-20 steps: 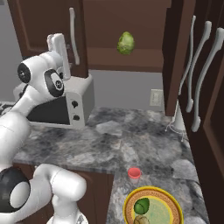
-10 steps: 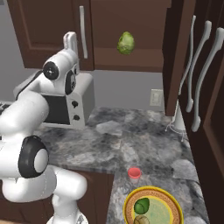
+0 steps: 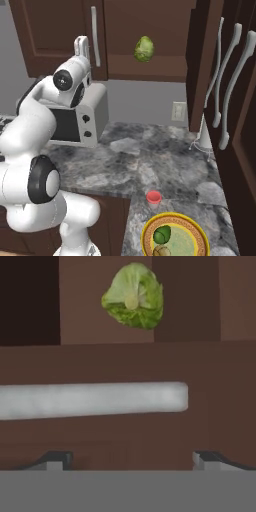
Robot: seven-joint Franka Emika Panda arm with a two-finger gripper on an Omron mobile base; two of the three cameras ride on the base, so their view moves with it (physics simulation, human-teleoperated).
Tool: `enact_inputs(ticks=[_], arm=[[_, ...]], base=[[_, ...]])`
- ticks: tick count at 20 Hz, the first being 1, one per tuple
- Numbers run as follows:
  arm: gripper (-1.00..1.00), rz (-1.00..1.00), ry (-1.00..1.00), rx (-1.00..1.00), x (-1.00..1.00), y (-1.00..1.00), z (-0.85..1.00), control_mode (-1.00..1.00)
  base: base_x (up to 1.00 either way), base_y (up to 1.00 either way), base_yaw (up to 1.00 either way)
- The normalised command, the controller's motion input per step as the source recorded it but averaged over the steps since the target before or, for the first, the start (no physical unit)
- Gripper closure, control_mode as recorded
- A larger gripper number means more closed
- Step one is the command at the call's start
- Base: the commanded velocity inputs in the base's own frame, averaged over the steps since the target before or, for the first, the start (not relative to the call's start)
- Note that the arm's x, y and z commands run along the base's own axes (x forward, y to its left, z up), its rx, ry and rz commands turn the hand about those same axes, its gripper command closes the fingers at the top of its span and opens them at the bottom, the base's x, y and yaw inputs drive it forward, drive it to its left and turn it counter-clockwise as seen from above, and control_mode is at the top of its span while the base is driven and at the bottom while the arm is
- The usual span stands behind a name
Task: Pick the avocado and bread from the counter and place them on the plate. Then pick the jam from the cabinet and place it next to the plate. Lastly close the cabinet door.
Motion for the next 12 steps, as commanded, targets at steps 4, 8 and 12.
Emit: enact_inputs(ticks=[4,8,12], arm=[[-1.0,0.0,0.0,0.0,-0.39,0.11,0.36,-1.0],[-1.0,0.0,0.0,0.0,-0.78,0.15,0.39,-1.0],[-1.0,0.0,0.03,0.0,-0.87,0.06,0.37,-1.0]], base=[[0.0,0.0,0.0],[0.0,0.0,0.0],[0.0,0.0,0.0]])
